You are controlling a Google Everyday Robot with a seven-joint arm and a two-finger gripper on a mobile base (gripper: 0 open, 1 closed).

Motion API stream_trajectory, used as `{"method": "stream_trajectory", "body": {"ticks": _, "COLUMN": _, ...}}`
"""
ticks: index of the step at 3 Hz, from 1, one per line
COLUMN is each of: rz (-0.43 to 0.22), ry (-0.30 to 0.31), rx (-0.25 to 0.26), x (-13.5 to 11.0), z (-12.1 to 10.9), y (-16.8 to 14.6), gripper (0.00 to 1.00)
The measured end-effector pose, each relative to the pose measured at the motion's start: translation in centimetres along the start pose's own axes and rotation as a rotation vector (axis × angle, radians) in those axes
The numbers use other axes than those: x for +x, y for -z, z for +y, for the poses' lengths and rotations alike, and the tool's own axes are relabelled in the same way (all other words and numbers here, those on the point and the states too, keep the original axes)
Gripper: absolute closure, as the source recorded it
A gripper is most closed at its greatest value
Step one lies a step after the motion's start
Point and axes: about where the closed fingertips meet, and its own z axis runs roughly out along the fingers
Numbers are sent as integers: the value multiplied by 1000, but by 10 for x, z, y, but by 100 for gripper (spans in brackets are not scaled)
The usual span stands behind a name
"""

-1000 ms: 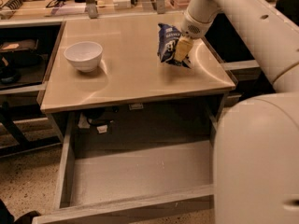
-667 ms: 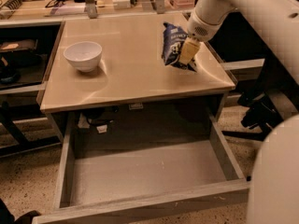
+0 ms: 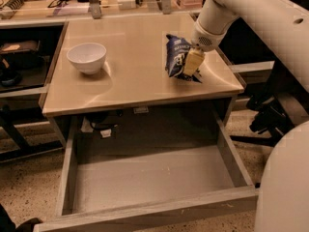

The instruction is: Place blue chip bag into top drawer

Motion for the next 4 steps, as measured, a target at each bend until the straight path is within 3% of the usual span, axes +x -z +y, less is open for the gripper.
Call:
{"method": "stream_trajectory", "body": {"ticks": 1, "rz": 15, "ry": 18, "rx": 11, "x": 0, "z": 16, "y": 16, "gripper": 100}}
{"method": "stream_trajectory", "body": {"ticks": 2, "rz": 33, "ry": 3, "rx": 33, "x": 8, "z": 53, "y": 43, "gripper": 100}}
{"method": "stream_trajectory", "body": {"ticks": 3, "rz": 90, "ry": -32, "rx": 1, "x": 33, "z": 117, "y": 58, "gripper": 100}}
{"method": "stream_trajectory", "body": {"ticks": 4, "rz": 99, "ry": -25, "rx": 9, "x": 35, "z": 124, "y": 66, "gripper": 100}}
